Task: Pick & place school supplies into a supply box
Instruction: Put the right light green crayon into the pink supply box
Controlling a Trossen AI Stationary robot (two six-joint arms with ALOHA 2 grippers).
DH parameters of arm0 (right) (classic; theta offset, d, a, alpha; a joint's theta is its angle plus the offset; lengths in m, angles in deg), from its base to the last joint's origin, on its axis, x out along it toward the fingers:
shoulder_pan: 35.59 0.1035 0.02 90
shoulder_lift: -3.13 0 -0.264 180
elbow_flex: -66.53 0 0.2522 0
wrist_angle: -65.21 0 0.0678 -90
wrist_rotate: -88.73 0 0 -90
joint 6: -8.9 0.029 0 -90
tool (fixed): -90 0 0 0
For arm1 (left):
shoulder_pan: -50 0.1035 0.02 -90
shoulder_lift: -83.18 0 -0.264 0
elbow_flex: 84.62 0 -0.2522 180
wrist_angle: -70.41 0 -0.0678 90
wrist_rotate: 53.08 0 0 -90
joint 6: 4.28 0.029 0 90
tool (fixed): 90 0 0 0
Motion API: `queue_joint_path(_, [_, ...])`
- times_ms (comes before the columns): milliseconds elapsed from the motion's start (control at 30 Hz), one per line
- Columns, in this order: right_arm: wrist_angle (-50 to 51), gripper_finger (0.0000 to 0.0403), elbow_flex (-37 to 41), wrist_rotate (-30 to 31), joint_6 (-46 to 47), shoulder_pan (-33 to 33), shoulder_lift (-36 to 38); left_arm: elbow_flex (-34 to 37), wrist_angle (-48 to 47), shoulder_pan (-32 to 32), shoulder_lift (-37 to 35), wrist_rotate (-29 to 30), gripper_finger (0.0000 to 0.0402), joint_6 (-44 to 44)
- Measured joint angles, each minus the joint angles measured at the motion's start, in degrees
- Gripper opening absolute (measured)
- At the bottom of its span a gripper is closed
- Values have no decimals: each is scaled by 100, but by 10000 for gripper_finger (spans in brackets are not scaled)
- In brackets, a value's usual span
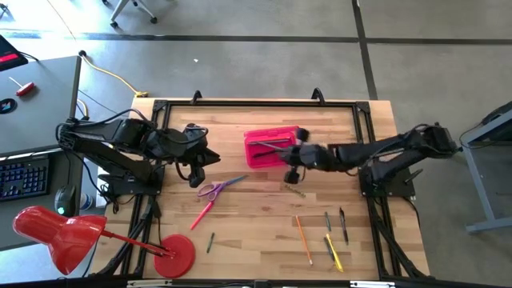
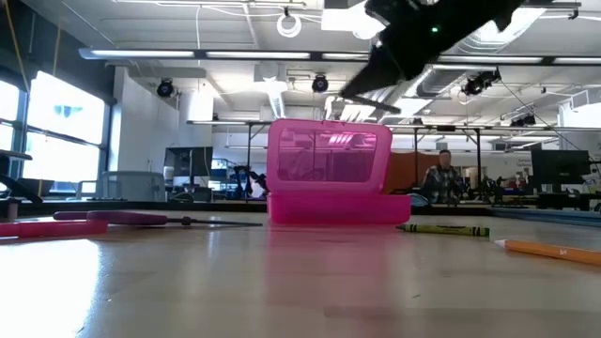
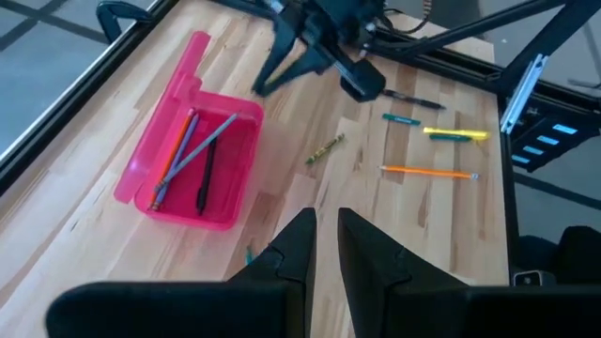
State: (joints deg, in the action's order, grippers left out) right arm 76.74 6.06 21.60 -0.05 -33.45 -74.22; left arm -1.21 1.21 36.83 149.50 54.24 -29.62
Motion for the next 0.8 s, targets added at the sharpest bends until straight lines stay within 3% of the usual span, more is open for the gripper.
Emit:
queue_joint_path(100, [-644,3,-39,-1135,-525,-375,-442,0,1,2,0,-65,81,0])
queue_joint_path(200, [-939,3,-43,-1721,-522,-727,-1027,0,0,0,0,-274,81,0])
queue_joint_path(467, [-1856,3,-34,-2135,-507,-1382,-2377,0,0,0,0,-449,81,0])
queue_joint_path(633, [-2109,5,-39,-2347,-551,-1504,-2498,0,-2,1,0,-448,81,114])
queue_joint_path(800, [-2305,3,-41,-2323,-1159,-1504,-2368,0,-2,1,0,-430,81,152])
